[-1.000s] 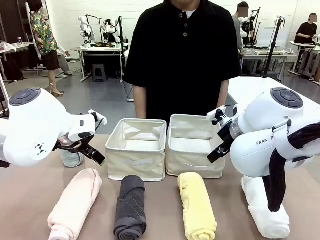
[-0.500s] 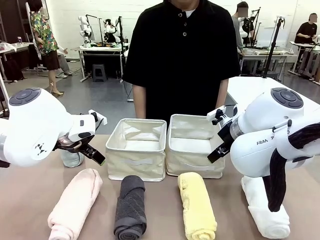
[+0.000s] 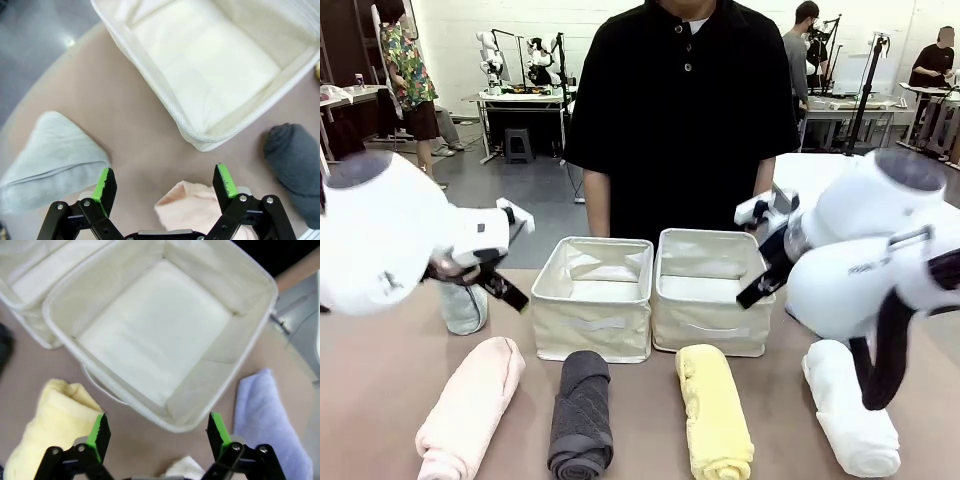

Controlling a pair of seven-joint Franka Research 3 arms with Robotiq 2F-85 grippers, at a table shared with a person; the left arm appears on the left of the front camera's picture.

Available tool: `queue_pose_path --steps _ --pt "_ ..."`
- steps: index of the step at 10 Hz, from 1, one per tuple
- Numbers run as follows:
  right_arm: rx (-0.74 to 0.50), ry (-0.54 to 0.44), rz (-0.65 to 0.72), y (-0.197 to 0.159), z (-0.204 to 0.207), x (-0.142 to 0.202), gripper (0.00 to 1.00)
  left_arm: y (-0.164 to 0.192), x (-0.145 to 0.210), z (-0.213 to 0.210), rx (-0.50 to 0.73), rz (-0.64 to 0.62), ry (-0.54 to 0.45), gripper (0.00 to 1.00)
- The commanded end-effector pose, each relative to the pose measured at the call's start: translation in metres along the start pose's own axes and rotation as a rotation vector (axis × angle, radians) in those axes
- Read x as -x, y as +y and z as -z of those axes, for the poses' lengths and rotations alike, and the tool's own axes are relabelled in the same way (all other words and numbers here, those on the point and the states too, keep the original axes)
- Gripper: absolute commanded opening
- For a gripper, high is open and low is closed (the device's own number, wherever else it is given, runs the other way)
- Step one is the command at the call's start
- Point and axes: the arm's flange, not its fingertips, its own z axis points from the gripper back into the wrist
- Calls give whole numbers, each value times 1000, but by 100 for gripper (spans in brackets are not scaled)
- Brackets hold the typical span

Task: Sort the towels based on their folding style.
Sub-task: Pick up one triangle-folded towel and place it in the left Fabric basket.

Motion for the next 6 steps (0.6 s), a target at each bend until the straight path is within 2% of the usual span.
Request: queue_pose_path --steps 1,2,4,6 --pt "59 27 21 9 -113 -38 100 -14 -40 -110 -50 60 -17 100" --pt "110 41 -22 19 -165 -52 100 -15 -58 -156 -101 40 -56 100" --pt "182 4 -13 39 -236 -62 100 -28 -73 -219 -184 55 -79 100" --pt "243 -31 15 47 -263 -62 100 -40 -75 -258 -247 24 -138 100"
